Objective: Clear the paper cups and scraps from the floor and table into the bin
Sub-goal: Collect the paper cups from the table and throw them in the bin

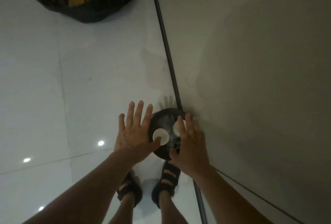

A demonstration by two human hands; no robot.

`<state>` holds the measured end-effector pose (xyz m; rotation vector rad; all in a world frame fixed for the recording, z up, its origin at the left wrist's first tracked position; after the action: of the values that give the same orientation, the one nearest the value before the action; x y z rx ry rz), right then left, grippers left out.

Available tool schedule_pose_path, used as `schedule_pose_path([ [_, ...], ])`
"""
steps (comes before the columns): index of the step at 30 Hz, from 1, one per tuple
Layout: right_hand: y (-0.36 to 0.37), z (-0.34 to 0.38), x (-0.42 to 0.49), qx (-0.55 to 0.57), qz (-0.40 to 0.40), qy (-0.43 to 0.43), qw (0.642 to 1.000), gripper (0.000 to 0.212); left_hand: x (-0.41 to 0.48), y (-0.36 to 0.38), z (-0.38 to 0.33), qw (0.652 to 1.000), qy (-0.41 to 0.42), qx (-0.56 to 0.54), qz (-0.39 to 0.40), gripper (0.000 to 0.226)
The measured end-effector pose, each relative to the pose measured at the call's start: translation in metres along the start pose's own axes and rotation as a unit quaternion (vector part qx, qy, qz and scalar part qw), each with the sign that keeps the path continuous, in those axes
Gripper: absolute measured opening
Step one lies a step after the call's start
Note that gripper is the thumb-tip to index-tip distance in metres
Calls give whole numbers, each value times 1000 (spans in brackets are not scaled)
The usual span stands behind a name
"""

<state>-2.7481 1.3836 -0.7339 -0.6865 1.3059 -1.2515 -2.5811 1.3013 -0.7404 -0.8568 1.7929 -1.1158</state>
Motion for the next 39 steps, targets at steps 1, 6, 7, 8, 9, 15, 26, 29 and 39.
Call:
schedule_pose_path([
  [1,-19,12,-7,2,-4,-9,1000,97,-7,-23,0,1000,-3,-1,2,99],
  [6,-110,69,-53,14,-19,-46,999,98,-67,-131,-6,1000,-19,15,-13,96],
  [7,-128,79,-60,13,-26,-47,998,98,-80,-151,-6,999,-30,14,-26,95],
  [8,-147,90,-68,14,-27,-55,998,98,-95,-169,-6,998,-43,11,-33,95],
  [9,-164,99,-75,13,-24,-69,997,97,-111,-186,-6,998,-56,7,-39,95],
  [15,-238,150,-121,8,-33,-166,986,90,-208,-264,-5,984,-147,30,-94,94],
  [26,-266,254,-250,-7,1,-367,930,90,-447,-284,-9,899,-397,-24,-184,92],
  [29,-257,293,-303,-10,26,-442,897,89,-524,-282,3,856,-468,-21,-220,92],
  [39,-195,434,-508,-48,59,-622,779,85,-777,-231,36,721,-619,-43,-309,93],
])
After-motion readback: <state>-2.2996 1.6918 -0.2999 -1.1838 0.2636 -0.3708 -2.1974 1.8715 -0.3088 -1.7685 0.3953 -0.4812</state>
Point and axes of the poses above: each hand's wrist, its own x-axis towards the middle knuckle, its own y-axis out of the palm, z = x × y, the point moved 2 cm from there along x, towards the middle knuckle, and after that the axes turned 7 degrees about -z, right-handed, at the moved point
